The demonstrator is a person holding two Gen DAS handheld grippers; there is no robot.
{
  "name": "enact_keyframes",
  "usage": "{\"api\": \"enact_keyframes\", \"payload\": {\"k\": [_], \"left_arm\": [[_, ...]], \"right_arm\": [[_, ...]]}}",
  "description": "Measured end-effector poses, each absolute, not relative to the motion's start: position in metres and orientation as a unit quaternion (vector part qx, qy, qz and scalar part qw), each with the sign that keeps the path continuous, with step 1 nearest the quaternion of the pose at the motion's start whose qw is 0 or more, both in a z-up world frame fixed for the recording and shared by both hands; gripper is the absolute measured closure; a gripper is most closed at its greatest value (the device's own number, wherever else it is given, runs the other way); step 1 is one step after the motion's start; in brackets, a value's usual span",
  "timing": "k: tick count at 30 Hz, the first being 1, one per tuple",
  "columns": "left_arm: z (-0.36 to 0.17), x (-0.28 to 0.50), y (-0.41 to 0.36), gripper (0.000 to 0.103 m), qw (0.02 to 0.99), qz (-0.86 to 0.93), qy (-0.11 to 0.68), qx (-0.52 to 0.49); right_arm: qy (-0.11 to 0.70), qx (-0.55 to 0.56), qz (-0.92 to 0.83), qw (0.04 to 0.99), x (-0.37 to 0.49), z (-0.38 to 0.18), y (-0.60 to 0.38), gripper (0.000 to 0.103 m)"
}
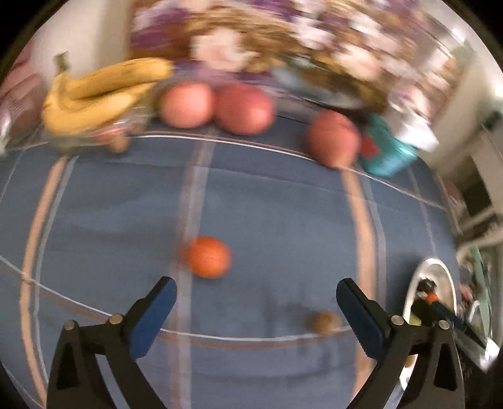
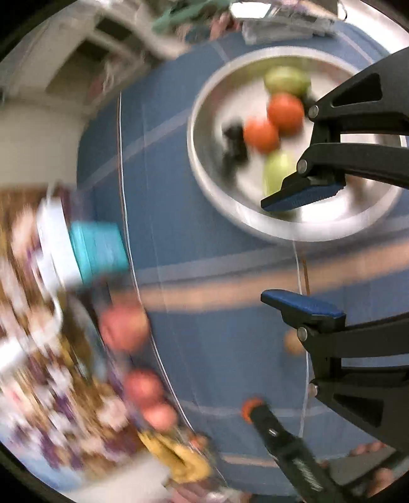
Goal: Organize fruits
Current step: 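Grasp the small tangerine with the left tool while the right tool grasps the kiwi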
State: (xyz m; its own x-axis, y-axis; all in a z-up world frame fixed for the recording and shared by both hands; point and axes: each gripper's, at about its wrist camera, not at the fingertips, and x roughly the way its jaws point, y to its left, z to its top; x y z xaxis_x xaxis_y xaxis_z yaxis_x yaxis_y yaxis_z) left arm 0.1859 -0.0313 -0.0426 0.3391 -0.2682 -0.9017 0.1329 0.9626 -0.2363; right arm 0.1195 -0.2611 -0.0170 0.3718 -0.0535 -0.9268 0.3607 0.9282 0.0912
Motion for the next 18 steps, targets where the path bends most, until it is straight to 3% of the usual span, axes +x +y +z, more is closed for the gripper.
{"api": "enact_keyframes", "payload": {"k": [9,16,18], "left_arm": [[-0.069,0.204,0.000,0.003,0.806,-0.113,0.573,-0.097],[-0.087,0.212,-0.013,0.025,0.800,-0.126,0.579,-0.089],[-0.089,0.213,-0.016,0.033,0.798,-0.130,0.582,-0.090]], "right_arm": [[0.597,0.112,-0.076,0.791,0.152,-0.057,-0.191,0.050],[0.615,0.109,-0.085,0.777,0.155,-0.078,-0.188,0.052],[0.615,0.110,-0.081,0.776,0.157,-0.081,-0.188,0.060]]}}
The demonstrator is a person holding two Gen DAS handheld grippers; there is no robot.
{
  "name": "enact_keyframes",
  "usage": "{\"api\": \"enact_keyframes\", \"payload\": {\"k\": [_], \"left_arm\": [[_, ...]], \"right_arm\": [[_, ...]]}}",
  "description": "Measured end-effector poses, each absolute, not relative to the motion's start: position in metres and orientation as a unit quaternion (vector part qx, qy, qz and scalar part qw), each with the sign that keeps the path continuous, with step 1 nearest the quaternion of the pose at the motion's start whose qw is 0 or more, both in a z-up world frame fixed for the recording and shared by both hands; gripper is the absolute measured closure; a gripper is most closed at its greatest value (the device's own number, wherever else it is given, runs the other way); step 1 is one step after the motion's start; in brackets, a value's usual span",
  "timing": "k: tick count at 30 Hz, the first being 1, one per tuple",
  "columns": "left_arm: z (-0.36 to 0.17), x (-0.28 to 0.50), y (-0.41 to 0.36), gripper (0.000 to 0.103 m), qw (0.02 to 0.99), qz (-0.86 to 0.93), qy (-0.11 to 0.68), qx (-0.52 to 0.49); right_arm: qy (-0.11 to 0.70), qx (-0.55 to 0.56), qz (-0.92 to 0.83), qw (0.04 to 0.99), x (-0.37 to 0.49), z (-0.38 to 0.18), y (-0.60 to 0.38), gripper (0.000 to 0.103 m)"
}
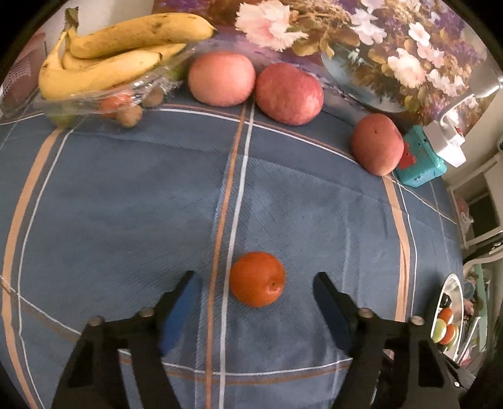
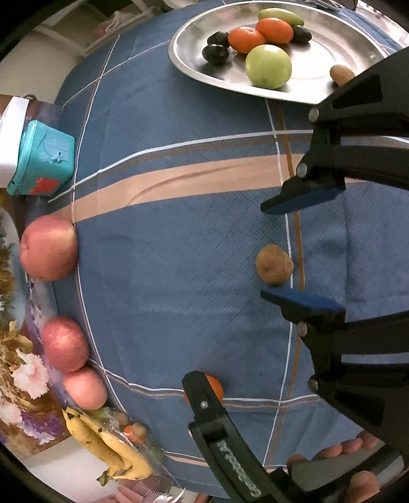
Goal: Organize fruits
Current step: 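Grasp the small tangerine with the left tool while the right tool grasps the kiwi, then carry tangerine and kiwi over the steel plate and open both tools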
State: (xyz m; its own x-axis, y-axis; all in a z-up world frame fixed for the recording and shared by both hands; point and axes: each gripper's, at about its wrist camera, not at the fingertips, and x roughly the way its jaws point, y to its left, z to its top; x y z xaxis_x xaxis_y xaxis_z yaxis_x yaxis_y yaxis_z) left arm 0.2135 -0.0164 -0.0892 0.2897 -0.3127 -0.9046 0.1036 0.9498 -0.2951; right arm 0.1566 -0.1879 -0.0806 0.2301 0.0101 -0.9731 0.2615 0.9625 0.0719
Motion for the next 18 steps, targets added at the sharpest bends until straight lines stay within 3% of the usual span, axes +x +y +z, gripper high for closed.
{"api": "enact_keyframes", "payload": {"k": [3,4,18], "left_arm": [[-0.090,0.214,-0.018,0.063,0.795,-0.135,0.583,-0.097],[-0.089,0.213,-0.017,0.066,0.795,-0.133,0.584,-0.096],[-0.058,0.166,-0.045,0.066,0.778,-0.151,0.599,-0.114]], "right_arm": [[0.615,0.134,-0.060,0.775,0.157,-0.083,-0.189,0.075],[0.615,0.139,-0.056,0.774,0.157,-0.084,-0.188,0.075],[0.574,0.151,-0.088,0.800,0.109,-0.036,-0.222,0.075]]}}
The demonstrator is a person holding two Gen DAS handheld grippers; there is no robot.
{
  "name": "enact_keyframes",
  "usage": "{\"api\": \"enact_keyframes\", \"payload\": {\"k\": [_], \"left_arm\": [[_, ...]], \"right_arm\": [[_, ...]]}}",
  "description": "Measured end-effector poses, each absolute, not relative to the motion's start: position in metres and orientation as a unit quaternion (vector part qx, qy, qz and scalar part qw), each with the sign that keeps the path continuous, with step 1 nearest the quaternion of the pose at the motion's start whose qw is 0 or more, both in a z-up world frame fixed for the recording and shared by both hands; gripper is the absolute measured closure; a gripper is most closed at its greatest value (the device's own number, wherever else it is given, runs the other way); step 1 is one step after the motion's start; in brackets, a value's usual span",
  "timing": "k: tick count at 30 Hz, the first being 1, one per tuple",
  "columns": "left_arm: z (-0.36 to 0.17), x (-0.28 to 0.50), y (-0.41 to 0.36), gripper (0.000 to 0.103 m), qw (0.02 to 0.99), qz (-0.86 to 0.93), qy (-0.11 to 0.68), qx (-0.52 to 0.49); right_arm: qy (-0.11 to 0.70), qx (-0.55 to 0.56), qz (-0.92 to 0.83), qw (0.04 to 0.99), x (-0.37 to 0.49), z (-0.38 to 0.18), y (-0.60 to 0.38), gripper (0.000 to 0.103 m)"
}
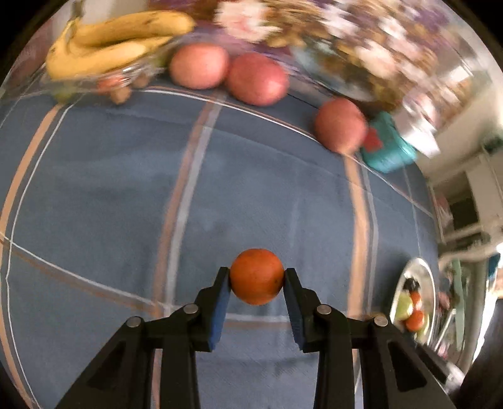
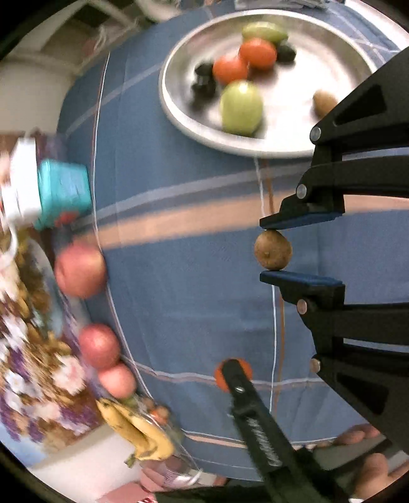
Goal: Organize fruits
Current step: 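Carry tangerine and kiwi over the steel plate and open both tools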
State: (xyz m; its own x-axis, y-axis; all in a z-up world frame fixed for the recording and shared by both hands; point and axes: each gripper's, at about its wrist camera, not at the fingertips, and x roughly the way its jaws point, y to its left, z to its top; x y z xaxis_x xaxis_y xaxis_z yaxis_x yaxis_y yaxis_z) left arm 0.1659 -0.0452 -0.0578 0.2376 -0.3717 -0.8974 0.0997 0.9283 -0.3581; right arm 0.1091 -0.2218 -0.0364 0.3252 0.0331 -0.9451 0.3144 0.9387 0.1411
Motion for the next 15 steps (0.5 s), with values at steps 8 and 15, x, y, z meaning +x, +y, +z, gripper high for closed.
{"api": "enact_keyframes", "payload": {"k": [8,15], "left_arm": [[-0.035,0.116,-0.132,0.066,0.775,-0.246,0.581,-0.045],[-0.040,0.078,-0.206,0.066,0.751,-0.318,0.578,0.009]], "right_arm": [[0.559,0.170,-0.199,0.786,0.049,-0.020,-0.290,0.075],[0.575,0.217,-0.242,0.751,0.013,-0.035,-0.338,0.075]]}}
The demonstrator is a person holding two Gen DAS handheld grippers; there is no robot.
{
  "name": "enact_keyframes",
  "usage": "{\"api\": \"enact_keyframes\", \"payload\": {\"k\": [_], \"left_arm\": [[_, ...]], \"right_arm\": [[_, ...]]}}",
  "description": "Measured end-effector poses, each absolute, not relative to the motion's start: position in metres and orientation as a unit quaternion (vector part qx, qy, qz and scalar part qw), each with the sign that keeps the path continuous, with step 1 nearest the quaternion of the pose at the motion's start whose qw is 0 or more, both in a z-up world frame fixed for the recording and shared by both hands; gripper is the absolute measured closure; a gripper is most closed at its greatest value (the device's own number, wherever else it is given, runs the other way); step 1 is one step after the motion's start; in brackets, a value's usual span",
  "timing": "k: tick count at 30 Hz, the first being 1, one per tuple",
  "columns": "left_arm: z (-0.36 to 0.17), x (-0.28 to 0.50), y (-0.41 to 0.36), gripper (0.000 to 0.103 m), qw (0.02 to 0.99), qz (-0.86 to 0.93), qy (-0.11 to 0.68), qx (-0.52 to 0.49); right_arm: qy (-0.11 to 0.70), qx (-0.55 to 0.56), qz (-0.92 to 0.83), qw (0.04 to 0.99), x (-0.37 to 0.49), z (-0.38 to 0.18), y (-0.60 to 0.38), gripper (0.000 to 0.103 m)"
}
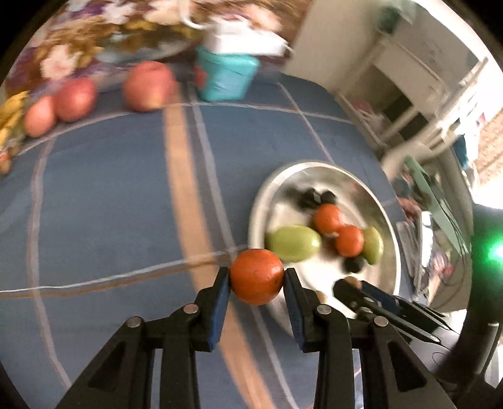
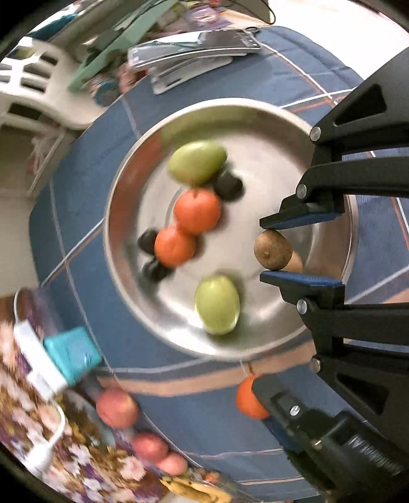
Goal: Organize fruits
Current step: 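Carry tangerine and kiwi over the steel plate and open both tools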
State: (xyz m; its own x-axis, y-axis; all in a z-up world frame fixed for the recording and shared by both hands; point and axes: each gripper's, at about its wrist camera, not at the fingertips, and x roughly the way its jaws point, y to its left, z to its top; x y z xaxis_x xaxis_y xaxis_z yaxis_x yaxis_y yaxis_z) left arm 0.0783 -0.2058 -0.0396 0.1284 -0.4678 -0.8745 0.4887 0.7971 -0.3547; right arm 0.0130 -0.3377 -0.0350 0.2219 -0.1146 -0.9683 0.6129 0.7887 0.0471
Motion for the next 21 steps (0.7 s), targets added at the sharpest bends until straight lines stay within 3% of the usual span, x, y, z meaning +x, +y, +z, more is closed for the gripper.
{"api": "enact_keyframes", "payload": {"k": [5,9,14,17,18,21], "left_arm": [[-0.047,0.074,-0.218,0.062,0.737,-0.331,0.589,0.005],[-0.046,0.076,-0.210,0.044,0.740,-0.323,0.590,-0.005],[-0.047,0.080,-0.189,0.040,0.744,-0.298,0.598,-0.026],[-0.050,0.083,-0.162,0.015,0.761,-0.241,0.602,-0.025],[-0.052,0.083,-0.151,0.000,0.769,-0.217,0.601,-0.021],[-0.056,0.080,-0.126,0.000,0.786,-0.158,0.598,0.008]], "right_arm": [[0.575,0.238,-0.255,0.740,0.009,-0.039,-0.354,0.075],[0.575,0.255,-0.253,0.735,0.007,-0.041,-0.361,0.074],[0.576,0.239,-0.247,0.742,0.006,-0.038,-0.353,0.074],[0.576,0.218,-0.233,0.752,0.004,-0.034,-0.340,0.070],[0.575,0.217,-0.229,0.755,0.004,-0.033,-0.336,0.064],[0.571,0.213,-0.214,0.764,0.005,-0.032,-0.323,0.057]]}}
